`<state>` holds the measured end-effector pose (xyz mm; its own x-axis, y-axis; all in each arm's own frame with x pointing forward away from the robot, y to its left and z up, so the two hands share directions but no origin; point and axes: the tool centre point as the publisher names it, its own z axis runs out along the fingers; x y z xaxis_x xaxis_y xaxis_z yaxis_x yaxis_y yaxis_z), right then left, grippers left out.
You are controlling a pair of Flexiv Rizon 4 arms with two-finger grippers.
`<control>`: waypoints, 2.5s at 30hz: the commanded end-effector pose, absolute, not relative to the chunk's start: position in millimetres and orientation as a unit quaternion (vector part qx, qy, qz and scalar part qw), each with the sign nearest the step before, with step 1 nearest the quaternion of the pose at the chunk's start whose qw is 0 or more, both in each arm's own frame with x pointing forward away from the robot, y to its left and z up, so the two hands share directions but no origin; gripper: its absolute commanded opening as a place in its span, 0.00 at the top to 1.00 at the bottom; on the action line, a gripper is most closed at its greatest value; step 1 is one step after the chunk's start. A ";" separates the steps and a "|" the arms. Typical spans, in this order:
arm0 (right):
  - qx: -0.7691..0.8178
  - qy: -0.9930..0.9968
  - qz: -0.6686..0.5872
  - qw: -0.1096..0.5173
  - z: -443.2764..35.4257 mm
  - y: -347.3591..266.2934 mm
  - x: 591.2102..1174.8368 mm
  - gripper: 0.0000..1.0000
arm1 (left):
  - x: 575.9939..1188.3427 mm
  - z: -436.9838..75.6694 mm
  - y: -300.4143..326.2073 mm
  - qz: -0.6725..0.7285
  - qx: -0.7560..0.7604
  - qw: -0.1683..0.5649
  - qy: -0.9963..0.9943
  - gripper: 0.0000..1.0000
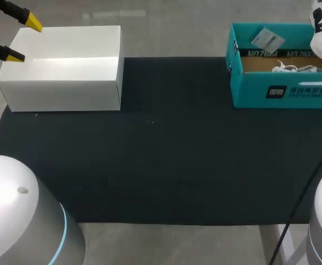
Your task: Take the shoe out of the shoebox, open the shoe tongue, remove and reinsert the insole, then place the shoe into the shoebox
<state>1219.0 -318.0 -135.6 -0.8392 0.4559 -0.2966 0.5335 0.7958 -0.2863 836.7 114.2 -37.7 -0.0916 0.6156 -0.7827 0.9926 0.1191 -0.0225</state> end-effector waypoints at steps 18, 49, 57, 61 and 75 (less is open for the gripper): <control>0.756 0.653 -0.031 0.043 -141.8 -328.3 1224.1 1.00 | 838.0 -37.2 114.1 -0.296 0.595 0.316 0.677 0.00; 0.845 0.534 0.000 0.038 -148.0 -329.6 1215.5 1.00 | 838.0 -37.2 114.1 -0.296 0.595 0.316 0.677 0.00; 0.846 0.531 -0.014 0.037 -165.3 -332.6 1214.2 1.00 | 838.0 -37.2 114.1 -0.296 0.595 0.316 0.677 0.00; 0.860 0.508 -0.010 0.049 -185.7 -338.3 1212.1 1.00 | 838.0 -37.2 114.1 -0.296 0.595 0.316 0.677 0.00; 0.880 0.456 0.047 0.124 -247.0 -348.6 1192.0 1.00 | 838.0 -37.2 114.1 -0.296 0.595 0.316 0.677 0.00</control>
